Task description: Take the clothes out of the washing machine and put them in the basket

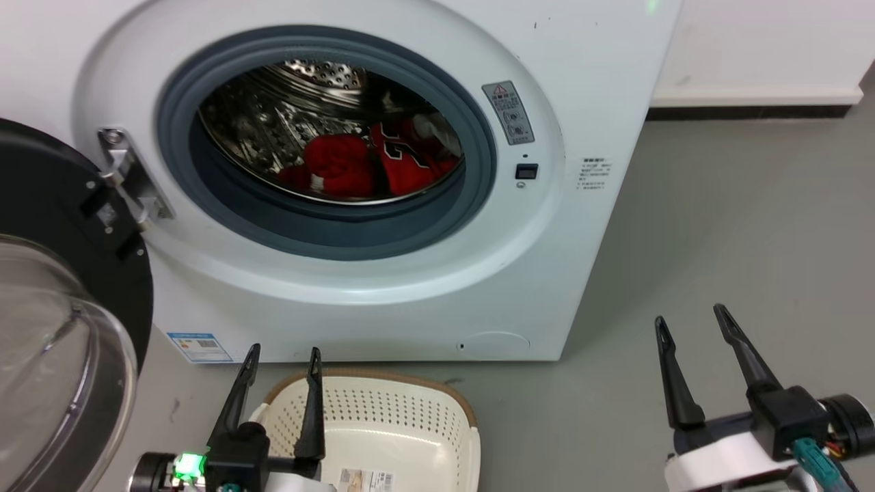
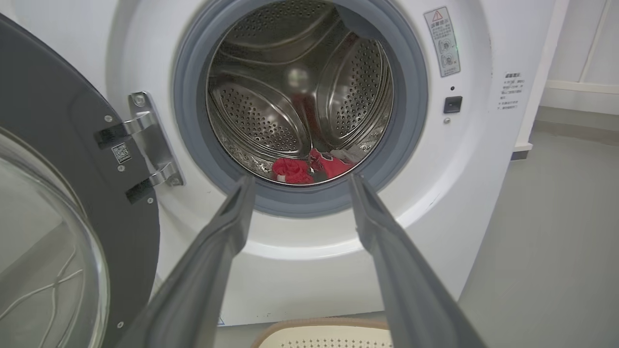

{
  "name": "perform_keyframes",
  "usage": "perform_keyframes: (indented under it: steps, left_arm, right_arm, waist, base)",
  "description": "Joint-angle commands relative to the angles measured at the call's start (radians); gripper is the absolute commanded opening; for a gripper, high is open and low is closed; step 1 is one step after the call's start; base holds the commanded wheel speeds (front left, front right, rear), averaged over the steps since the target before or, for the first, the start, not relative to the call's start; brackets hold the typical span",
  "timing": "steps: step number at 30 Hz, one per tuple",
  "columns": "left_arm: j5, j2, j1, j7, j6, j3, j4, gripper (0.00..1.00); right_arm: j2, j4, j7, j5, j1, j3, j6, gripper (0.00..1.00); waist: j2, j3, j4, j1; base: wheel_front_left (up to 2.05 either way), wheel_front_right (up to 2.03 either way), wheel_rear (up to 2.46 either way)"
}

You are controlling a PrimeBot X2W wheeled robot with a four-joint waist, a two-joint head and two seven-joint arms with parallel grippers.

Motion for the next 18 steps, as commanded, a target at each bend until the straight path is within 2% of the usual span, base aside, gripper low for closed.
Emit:
perform_keyframes:
  steps: [1,9,14,18]
  left_arm:
    - [0.0,0.01,-0.015,-0.002,-0.006,0.002,0.006,1.0]
    - [0.013,0.117,-0.139,-0.003,-0.068,0.058,0.055,1.0]
    - [-0.002,0.188,-0.296,-0.002,-0.116,0.093,0.11,1.0]
    - [-0.012,0.245,-0.47,-0.002,-0.166,0.109,0.266,1.0]
  right_arm:
    - [-0.001,-0.006,-0.002,-0.008,-0.023,0.005,-0.001,1.0]
    - [-0.001,-0.039,-0.002,0.028,-0.099,0.034,-0.001,1.0]
    - [-0.001,-0.054,-0.002,0.051,-0.125,0.046,-0.001,1.0]
    - [0.0,-0.072,-0.002,0.059,-0.149,0.063,-0.001,1.0]
  waist:
    - [0.0,0.028,-0.021,0.0]
    - [0.0,0.212,-0.145,0.0]
    - [0.0,0.323,-0.187,0.0]
    - [0.0,0.408,-0.209,0.0]
  base:
    - [0.0,0.0,0.0]
    - [0.0,0.0,0.0]
    - [0.0,0.0,0.0]
    - [0.0,0.0,0.0]
